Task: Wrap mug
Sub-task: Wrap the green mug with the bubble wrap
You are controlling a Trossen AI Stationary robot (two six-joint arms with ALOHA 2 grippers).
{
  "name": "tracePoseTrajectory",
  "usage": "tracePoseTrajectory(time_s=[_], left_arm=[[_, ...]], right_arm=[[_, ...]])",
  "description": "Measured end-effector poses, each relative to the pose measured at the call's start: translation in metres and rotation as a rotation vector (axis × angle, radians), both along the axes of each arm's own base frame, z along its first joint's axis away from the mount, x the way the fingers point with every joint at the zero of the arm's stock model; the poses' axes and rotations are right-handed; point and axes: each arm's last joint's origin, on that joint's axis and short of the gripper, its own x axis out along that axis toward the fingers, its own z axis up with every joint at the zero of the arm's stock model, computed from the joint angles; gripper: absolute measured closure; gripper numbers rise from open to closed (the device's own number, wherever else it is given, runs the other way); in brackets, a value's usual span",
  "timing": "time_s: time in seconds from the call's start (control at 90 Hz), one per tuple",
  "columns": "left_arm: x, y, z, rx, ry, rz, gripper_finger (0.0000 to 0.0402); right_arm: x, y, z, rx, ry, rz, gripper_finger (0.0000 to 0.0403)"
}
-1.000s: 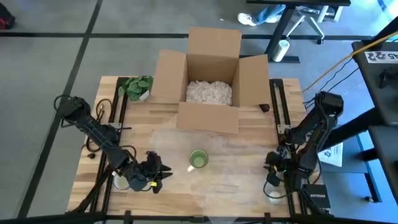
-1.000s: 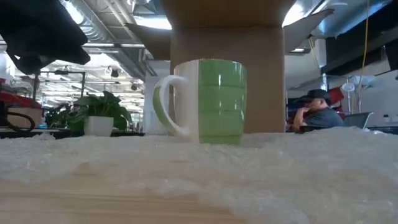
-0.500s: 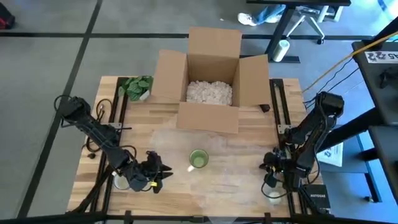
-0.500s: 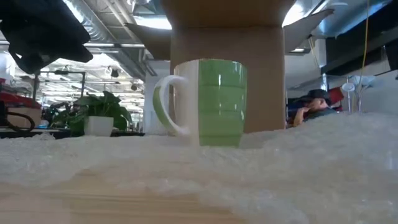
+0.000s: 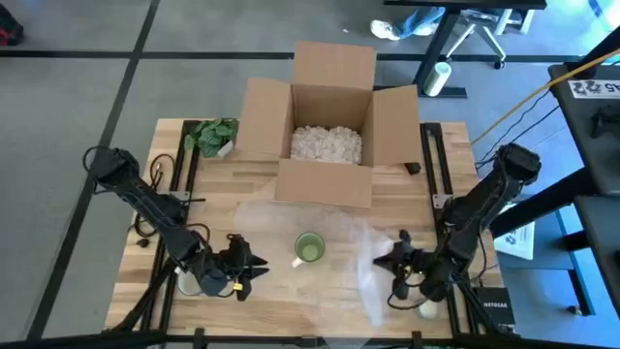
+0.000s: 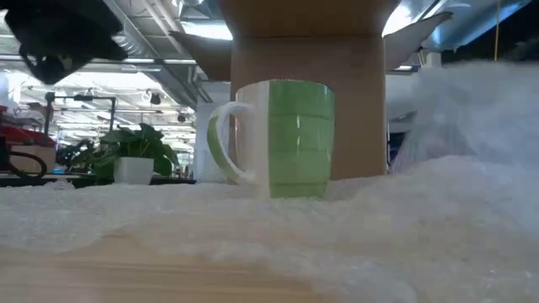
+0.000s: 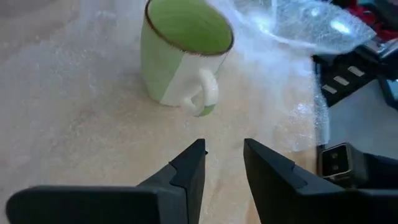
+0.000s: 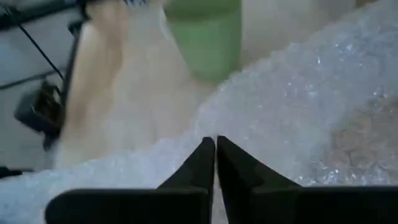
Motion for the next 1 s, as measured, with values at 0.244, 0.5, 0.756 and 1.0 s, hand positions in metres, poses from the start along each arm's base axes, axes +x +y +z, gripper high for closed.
tracePoseTrajectory(time_s=[0.244,0.5,0.756,1.0], left_arm=[[-0.006,0.005,0.01,0.045,-0.027,0.013,0.0309],[-0.013,-0.003,0.011,0.052,-0.064,0.026,0.0309],[-0.026,-0.014,0.012,0.021,-0.097,0.033,0.0309],[-0.036,-0.022,0.013,0.021,-0.133,0.04,0.0309]], right_arm=[[0.051,-0.019,0.019,0.016,-0.099,0.071,0.0403],[0.118,-0.027,0.026,-0.017,-0.143,0.166,0.0403],[0.173,-0.035,0.018,-0.018,-0.103,0.148,0.0403],[0.184,-0.038,0.029,-0.015,0.084,0.169,0.0403]])
